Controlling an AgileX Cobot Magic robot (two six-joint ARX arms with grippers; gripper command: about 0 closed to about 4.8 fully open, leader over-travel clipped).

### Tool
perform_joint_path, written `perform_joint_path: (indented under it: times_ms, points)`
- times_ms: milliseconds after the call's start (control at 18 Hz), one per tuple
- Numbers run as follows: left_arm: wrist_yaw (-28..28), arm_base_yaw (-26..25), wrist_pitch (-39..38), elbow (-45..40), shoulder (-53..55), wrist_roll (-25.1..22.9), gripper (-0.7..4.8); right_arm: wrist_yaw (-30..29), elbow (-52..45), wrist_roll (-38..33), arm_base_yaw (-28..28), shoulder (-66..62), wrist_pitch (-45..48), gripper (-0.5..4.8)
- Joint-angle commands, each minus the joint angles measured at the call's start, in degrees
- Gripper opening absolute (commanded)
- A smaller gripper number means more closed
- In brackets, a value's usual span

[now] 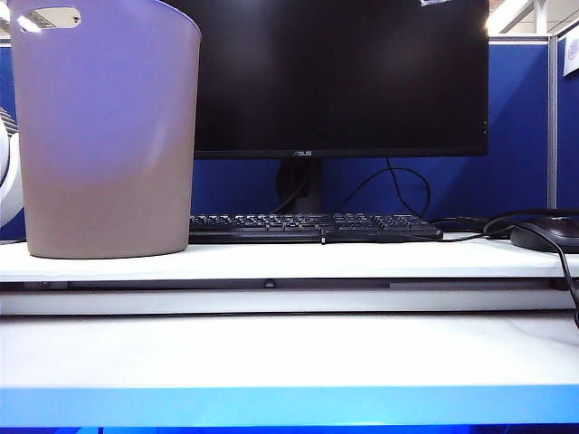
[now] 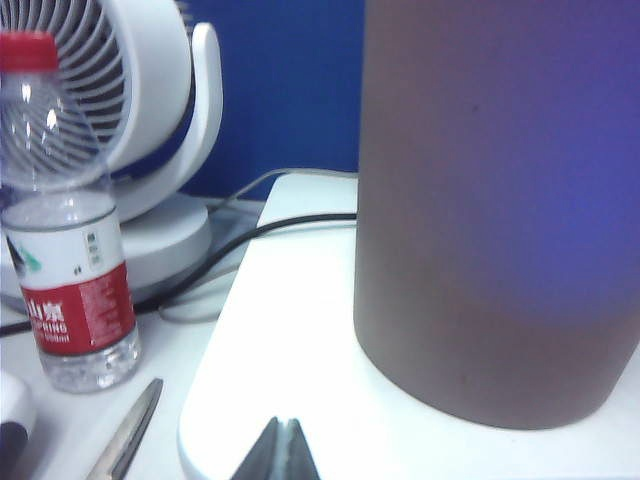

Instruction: Pick up all paper balls from the table and place them in the pink trash can.

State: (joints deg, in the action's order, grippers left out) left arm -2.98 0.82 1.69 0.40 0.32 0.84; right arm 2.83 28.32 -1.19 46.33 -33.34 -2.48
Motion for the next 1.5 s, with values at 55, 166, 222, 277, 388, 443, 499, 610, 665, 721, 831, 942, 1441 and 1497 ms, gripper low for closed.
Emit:
perform_joint_path:
  times_ms: [55,166,222,277,388,443,499,610,665,721,831,942,1441,1497]
  points:
    - [0.46,0.07,1.38,0.02,-0.13,-0.63,-0.04,0.02,0.26,0.13,0.00,0.09,0.59,-0.05]
    - [0.44,0.07,1.33,0.02,-0.13,-0.63,-0.04,0.02,0.26,0.13,0.00,0.09,0.59,-0.05]
    - [0.44,0.07,1.31,0.02,-0.13,-0.63,-0.04,0.02,0.28,0.13,0.00,0.09,0.59,-0.05]
    - [0.44,0.07,1.31,0.02,-0.13,-0.63,-0.04,0.02,0.26,0.13,0.00,0.09,0.59,-0.05]
    - [0.44,0.04,1.31,0.02,-0.13,-0.63,-0.04,0.02,0.26,0.13,0.00,0.09,0.59,-0.05]
    - [0.44,0.04,1.31,0.02,-0.13,-0.63,-0.04,0.02,0.26,0.13,0.00,0.09,0.59,-0.05]
    - [0.44,0.07,1.31,0.02,-0.13,-0.63,-0.04,0.02,0.26,0.13,0.00,0.09,0.59,-0.05]
    - [0.44,0.04,1.31,0.02,-0.13,-0.63,-0.04,0.02,0.26,0.13,0.00,0.09,0.59,-0.05]
    - [0.44,0.04,1.31,0.02,-0.13,-0.63,-0.04,0.02,0.26,0.13,0.00,0.09,0.59,-0.05]
    - [0.44,0.04,1.31,0.02,-0.13,-0.63,-0.04,0.02,0.28,0.13,0.00,0.09,0.59,-0.05]
    - [0.44,0.04,1.31,0.02,-0.13,-0.63,-0.04,0.02,0.26,0.13,0.00,0.09,0.59,-0.05]
    - [0.44,0.04,1.31,0.02,-0.13,-0.63,-0.04,0.02,0.28,0.13,0.00,0.09,0.59,-0.05]
    - [0.59,0.17,0.44,0.02,-0.13,-0.63,-0.04,-0.87,-15.56,-5.27,-29.46,10.27,12.09,-0.05]
    - [0.55,0.13,0.42,0.02,-0.13,-0.63,-0.04,-5.11,-18.32,-6.69,-34.86,12.20,15.04,-0.05]
